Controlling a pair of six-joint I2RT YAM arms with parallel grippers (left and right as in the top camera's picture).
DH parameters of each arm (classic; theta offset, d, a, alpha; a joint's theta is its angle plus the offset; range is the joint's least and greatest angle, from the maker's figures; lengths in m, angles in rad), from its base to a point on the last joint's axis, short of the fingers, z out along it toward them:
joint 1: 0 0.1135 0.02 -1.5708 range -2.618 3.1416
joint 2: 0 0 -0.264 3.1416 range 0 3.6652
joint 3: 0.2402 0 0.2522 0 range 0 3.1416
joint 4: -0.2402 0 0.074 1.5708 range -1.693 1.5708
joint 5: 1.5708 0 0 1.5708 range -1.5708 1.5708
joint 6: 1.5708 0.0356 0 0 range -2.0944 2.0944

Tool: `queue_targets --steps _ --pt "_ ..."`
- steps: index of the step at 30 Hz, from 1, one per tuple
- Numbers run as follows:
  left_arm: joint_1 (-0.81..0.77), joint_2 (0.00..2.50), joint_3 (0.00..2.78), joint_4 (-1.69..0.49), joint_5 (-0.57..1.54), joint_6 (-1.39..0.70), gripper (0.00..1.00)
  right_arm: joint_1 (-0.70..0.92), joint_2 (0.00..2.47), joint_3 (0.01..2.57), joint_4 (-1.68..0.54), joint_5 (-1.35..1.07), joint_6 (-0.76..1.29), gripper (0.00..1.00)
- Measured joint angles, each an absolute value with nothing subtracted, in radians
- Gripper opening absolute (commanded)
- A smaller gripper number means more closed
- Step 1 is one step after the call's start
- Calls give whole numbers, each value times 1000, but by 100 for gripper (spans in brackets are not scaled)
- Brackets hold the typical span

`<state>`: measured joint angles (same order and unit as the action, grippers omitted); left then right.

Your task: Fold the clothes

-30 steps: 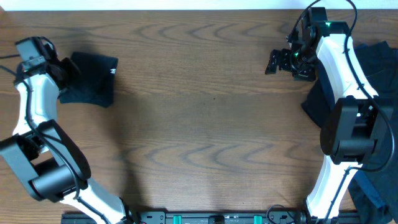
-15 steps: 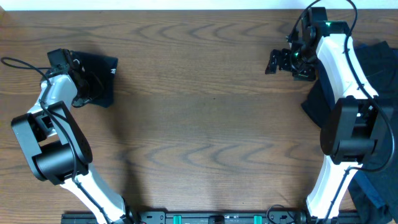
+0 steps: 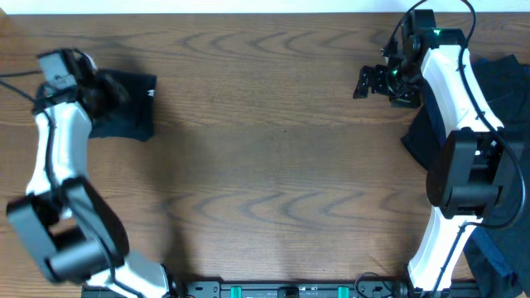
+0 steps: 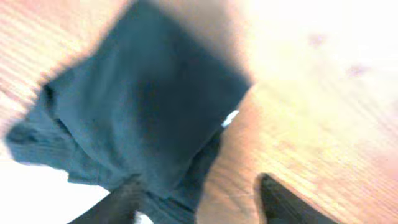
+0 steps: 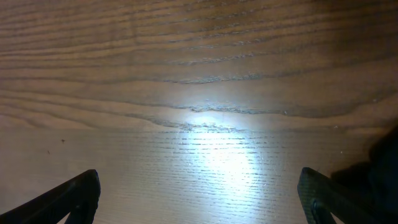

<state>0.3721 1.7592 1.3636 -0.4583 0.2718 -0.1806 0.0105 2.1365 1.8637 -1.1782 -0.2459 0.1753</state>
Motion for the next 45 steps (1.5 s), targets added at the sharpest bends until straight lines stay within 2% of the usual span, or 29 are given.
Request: queue_targets --steps 4,28,33,38,42,45 --pt "372 1700 1382 -453 279 -184 98 10 2136 1864 -1178 -246 176 99" --pt "372 1706 1382 -457 282 -184 98 10 2136 1864 -1185 -242 175 99" --pt "372 1706 1382 -457 282 -184 98 11 2112 1861 -1108 -252 175 99" --pt "372 1706 1382 -457 282 -184 98 26 1935 1850 -934 -263 171 99" --pt "372 1706 1382 -457 282 -184 98 68 1652 1851 -769 -264 125 99" --pt "372 1706 1382 -458 282 -184 98 105 1440 1866 -728 -255 88 99"
